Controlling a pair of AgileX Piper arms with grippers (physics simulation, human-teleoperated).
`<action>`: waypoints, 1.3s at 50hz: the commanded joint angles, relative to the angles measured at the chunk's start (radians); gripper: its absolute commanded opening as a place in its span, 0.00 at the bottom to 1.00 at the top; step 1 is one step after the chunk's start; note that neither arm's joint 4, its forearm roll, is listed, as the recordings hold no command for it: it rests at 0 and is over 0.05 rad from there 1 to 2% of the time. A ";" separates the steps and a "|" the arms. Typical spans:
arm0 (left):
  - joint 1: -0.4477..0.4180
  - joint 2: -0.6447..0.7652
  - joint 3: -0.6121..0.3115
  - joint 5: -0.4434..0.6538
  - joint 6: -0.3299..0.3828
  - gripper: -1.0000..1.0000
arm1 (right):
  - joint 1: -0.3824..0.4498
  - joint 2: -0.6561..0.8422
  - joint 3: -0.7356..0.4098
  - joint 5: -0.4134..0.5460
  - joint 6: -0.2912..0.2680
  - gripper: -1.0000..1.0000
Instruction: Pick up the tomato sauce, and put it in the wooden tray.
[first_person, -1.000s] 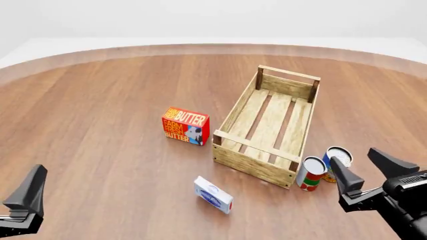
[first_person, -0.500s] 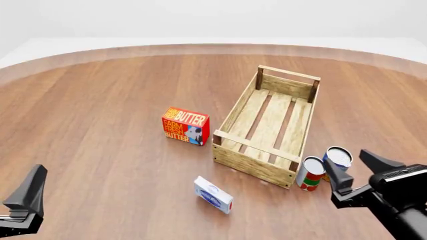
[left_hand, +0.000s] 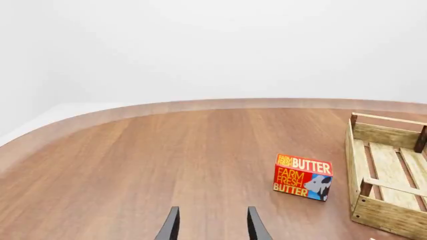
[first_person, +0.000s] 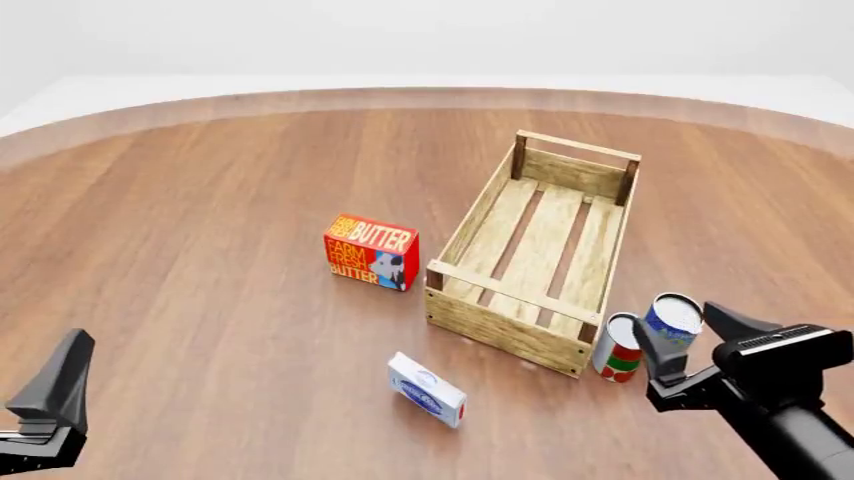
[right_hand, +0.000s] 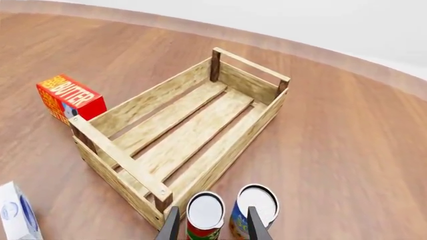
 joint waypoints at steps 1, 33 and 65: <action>0.000 0.000 0.000 0.000 0.000 1.00 | 0.007 0.070 0.000 -0.053 0.000 1.00; 0.000 0.000 0.000 0.000 0.000 1.00 | 0.036 0.275 -0.003 -0.172 0.001 1.00; 0.000 0.000 0.000 0.000 0.000 1.00 | 0.027 0.414 -0.022 -0.247 -0.007 1.00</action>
